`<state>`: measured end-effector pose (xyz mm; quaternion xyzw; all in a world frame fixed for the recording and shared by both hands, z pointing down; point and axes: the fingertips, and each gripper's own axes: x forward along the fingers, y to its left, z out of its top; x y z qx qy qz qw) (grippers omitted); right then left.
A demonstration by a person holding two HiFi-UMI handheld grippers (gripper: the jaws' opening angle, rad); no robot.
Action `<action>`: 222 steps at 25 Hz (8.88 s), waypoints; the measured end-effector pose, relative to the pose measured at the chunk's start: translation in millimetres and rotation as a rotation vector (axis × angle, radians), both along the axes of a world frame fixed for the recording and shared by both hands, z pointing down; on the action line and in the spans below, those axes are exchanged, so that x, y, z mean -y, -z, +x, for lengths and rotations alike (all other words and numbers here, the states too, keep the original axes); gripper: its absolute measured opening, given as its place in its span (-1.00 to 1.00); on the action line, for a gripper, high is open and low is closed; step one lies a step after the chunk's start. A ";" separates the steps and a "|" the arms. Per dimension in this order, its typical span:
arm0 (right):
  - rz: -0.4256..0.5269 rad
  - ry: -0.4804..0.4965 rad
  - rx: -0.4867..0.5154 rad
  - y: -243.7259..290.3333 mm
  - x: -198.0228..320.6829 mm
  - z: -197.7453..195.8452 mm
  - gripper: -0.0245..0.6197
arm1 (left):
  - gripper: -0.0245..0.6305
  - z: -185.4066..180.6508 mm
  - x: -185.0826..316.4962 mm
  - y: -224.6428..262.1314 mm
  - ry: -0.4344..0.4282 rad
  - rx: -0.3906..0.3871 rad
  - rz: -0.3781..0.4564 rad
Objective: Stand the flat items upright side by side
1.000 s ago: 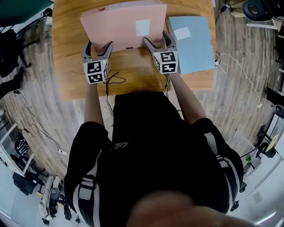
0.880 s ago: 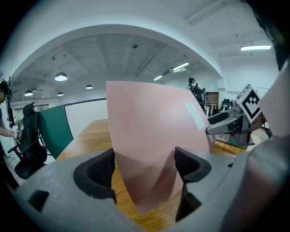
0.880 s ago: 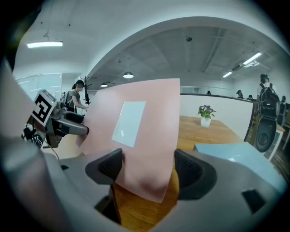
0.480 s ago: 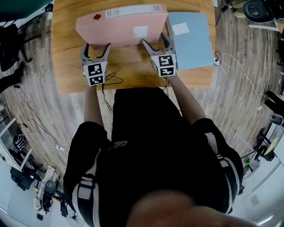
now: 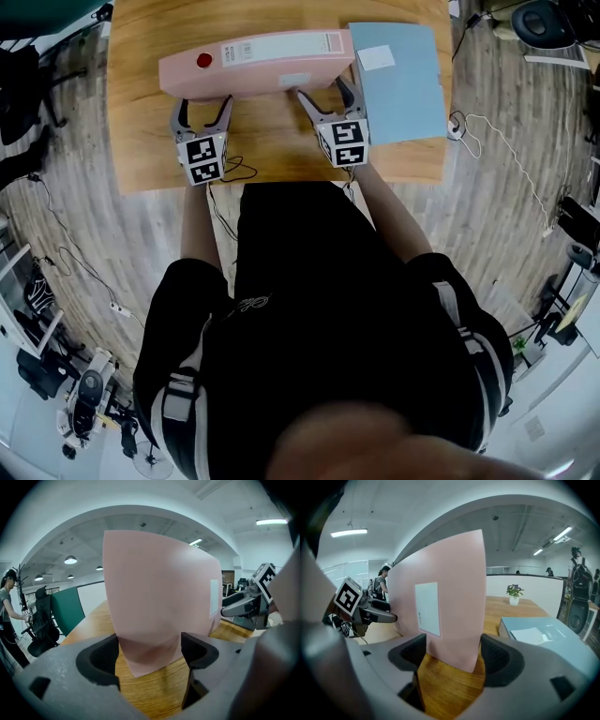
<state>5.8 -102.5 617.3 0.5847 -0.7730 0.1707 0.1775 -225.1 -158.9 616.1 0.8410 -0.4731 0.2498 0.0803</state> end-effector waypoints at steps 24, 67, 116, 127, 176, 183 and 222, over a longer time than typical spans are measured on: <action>0.041 0.195 -0.086 45.8 -30.7 13.7 0.22 | 0.37 2.8 -14.7 1.5 0.101 -0.117 -0.071; -0.304 1.236 -0.635 123.7 37.3 -162.0 0.11 | 0.37 -15.2 -21.1 27.3 0.105 -0.239 -0.052; 0.191 -0.033 -0.004 172.4 39.9 -84.8 0.03 | 0.27 32.9 -15.5 15.2 -0.010 -0.221 -0.175; 0.087 -0.003 0.015 134.3 49.6 -135.4 0.03 | 0.27 14.4 -19.0 15.6 0.023 -0.206 -0.153; -0.147 0.182 0.068 57.7 37.5 -75.7 0.18 | 0.23 50.0 -48.7 -2.1 0.178 -0.291 -0.288; -0.123 0.146 0.077 58.7 12.0 9.6 0.15 | 0.23 144.1 -56.3 11.5 0.050 -0.311 -0.298; -0.538 0.088 0.349 -68.8 -1.1 309.7 0.42 | 0.42 388.1 -42.9 -66.7 -0.128 -0.260 -0.769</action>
